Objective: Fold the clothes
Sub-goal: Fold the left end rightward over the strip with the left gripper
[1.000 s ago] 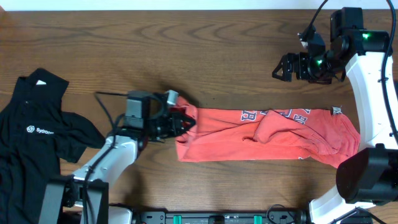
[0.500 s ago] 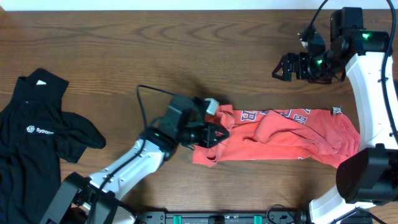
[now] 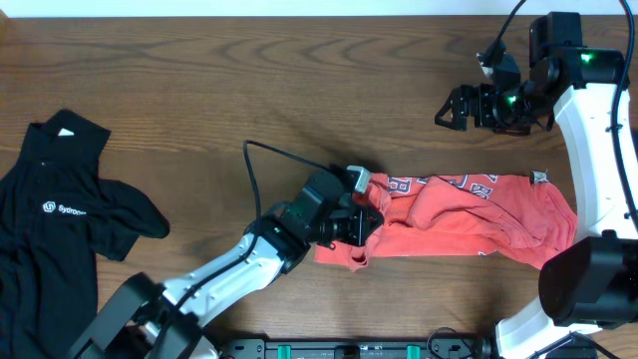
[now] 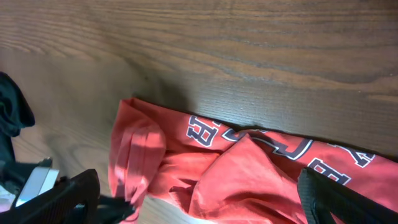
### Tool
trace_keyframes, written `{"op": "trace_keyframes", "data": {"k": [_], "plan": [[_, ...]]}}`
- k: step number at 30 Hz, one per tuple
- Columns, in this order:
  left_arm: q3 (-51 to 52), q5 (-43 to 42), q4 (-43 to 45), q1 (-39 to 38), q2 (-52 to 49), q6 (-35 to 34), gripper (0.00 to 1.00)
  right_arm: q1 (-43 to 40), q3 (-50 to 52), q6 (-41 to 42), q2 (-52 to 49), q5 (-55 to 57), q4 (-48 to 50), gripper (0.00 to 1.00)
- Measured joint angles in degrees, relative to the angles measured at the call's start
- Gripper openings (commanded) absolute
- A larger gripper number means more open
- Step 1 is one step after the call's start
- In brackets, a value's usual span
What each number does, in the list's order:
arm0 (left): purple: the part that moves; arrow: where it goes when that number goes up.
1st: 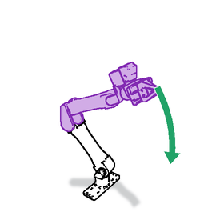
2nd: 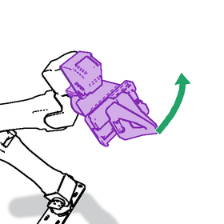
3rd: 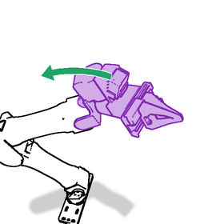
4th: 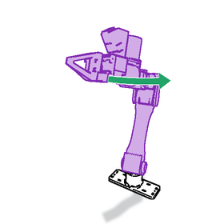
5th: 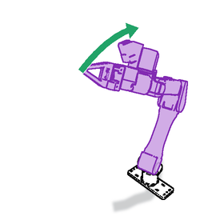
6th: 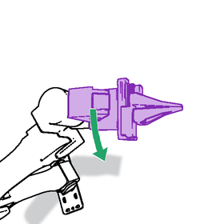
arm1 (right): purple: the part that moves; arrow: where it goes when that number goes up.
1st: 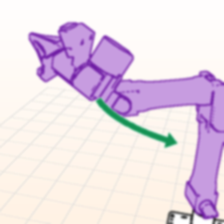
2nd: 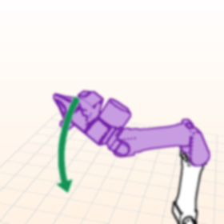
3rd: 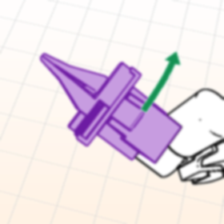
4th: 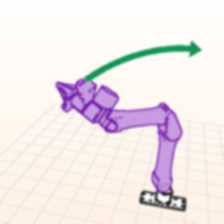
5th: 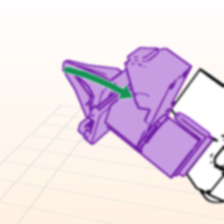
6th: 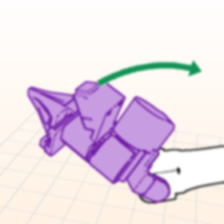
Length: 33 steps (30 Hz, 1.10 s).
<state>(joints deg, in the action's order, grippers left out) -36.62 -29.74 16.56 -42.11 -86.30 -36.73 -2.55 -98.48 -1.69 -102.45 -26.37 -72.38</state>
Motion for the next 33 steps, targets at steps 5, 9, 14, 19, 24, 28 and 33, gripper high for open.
{"op": "trace_keyframes", "data": {"k": [5,9,14,19,24,28,33], "plan": [[-0.37,1.38,7.41,0.00,-5.44,-2.60,0.06,0.00,0.00,0.02,0.00,-0.07,0.02,0.99],[-2.58,1.36,8.17,-0.02,-9.75,-4.02,0.06,0.00,0.00,0.02,0.00,-0.17,0.07,0.99],[-7.28,1.01,8.20,-0.31,-13.73,-4.72,0.06,0.00,0.00,0.00,0.00,-0.20,0.11,0.99],[-10.95,0.98,8.20,-1.64,-14.64,-4.87,0.06,0.00,0.00,0.02,0.00,-0.20,0.24,0.99],[-11.41,0.57,6.49,-2.05,-14.64,-4.87,0.06,0.00,0.00,0.02,0.00,-0.20,0.24,0.99],[-11.41,0.57,6.23,-2.32,-14.69,-4.87,0.06,0.00,0.00,0.00,0.00,-0.20,0.22,0.98],[-11.41,0.59,6.29,-4.28,-14.82,-4.87,0.06,0.00,0.00,0.02,0.00,-0.20,0.28,0.99]]}}
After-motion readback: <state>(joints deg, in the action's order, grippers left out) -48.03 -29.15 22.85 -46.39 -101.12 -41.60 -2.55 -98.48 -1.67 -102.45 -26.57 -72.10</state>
